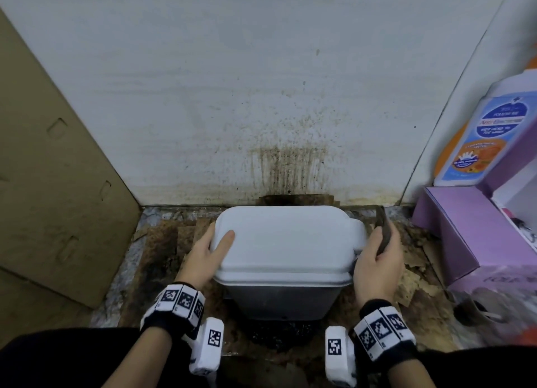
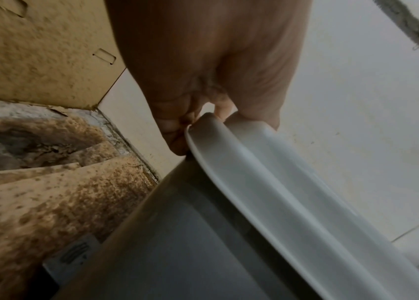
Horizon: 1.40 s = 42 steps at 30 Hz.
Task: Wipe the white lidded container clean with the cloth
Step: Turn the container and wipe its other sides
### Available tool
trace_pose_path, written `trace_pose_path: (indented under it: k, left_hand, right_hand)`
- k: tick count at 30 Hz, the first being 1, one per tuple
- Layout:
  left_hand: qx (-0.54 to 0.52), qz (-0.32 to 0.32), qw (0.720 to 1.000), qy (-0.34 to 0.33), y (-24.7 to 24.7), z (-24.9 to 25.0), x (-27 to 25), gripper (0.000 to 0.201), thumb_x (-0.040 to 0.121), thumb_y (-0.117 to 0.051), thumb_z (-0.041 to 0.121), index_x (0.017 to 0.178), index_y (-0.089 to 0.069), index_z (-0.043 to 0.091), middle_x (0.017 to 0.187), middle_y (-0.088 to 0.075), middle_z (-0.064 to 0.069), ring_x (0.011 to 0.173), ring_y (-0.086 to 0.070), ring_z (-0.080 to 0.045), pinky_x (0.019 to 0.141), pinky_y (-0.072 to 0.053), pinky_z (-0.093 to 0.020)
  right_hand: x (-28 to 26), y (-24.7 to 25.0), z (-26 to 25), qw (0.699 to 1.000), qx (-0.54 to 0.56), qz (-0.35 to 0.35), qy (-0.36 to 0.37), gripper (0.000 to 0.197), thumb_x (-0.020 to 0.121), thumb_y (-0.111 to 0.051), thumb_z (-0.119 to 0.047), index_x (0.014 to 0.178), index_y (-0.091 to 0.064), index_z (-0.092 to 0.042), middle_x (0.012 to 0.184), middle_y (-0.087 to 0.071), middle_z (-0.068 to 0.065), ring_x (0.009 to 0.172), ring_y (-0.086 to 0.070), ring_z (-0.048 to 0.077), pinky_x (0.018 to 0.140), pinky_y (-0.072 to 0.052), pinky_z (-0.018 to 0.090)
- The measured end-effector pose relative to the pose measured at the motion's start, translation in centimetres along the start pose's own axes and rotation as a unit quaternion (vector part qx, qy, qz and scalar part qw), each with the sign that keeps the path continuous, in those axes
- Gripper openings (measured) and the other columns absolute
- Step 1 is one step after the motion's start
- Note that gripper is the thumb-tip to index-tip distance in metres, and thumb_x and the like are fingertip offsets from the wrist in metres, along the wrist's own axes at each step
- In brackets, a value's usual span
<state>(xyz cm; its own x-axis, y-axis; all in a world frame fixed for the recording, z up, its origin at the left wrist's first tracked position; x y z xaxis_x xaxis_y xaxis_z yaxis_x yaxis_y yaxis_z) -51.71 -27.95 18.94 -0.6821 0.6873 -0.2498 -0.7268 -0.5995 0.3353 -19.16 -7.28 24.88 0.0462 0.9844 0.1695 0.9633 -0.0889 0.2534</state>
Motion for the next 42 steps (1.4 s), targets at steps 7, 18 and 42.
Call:
trace_pose_path:
  k: [7, 18, 42]
  left_hand:
    - [0.021, -0.012, 1.000, -0.008, -0.4, -0.1, -1.3, 0.094, 0.077, -0.040, 0.087, 0.156, -0.022, 0.040, 0.157, -0.038, 0.010, 0.142, -0.039, -0.016, 0.117, -0.033, -0.048]
    - [0.018, 0.003, 1.000, 0.011, -1.0, -1.5, -0.8, 0.081, 0.089, -0.018, 0.079, 0.158, -0.012, 0.038, 0.164, -0.024, 0.008, 0.149, -0.026, -0.016, 0.123, -0.018, -0.047]
    - [0.304, 0.126, 0.944, 0.016, 1.3, 1.2, -2.6, 0.058, 0.101, -0.015, 0.059, 0.156, -0.014, 0.042, 0.143, -0.041, -0.013, 0.133, -0.039, -0.036, 0.111, -0.027, -0.054]
  right_hand:
    - [-4.6, -8.8, -4.0, 0.897, -0.362, -0.191, 0.170, 0.052, 0.107, -0.025, -0.034, 0.153, -0.037, -0.014, 0.165, -0.025, 0.012, 0.155, -0.014, 0.030, 0.123, -0.015, 0.048]
    - [-12.9, -17.5, -6.7, 0.830, -0.393, -0.297, 0.262, 0.069, 0.101, -0.010, -0.040, 0.155, -0.030, -0.003, 0.163, -0.024, 0.024, 0.153, -0.022, 0.035, 0.123, -0.022, 0.049]
    - [0.5, -3.1, 1.9, 0.975, -0.060, -0.193, -0.091, 0.057, 0.101, -0.048, -0.049, 0.153, -0.040, -0.024, 0.147, -0.053, 0.003, 0.139, -0.044, 0.027, 0.114, -0.034, 0.041]
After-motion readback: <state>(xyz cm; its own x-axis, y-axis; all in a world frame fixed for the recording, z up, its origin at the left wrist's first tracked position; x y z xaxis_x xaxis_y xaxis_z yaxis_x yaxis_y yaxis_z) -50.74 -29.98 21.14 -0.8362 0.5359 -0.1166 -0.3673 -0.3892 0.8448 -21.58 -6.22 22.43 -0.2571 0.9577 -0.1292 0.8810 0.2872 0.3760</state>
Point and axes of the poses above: each hand's wrist, its own x-axis towards the middle knuckle, its own y-axis out of the back of the hand, z = x × y, the point moved 10 cm from there along x, towards the middle knuckle
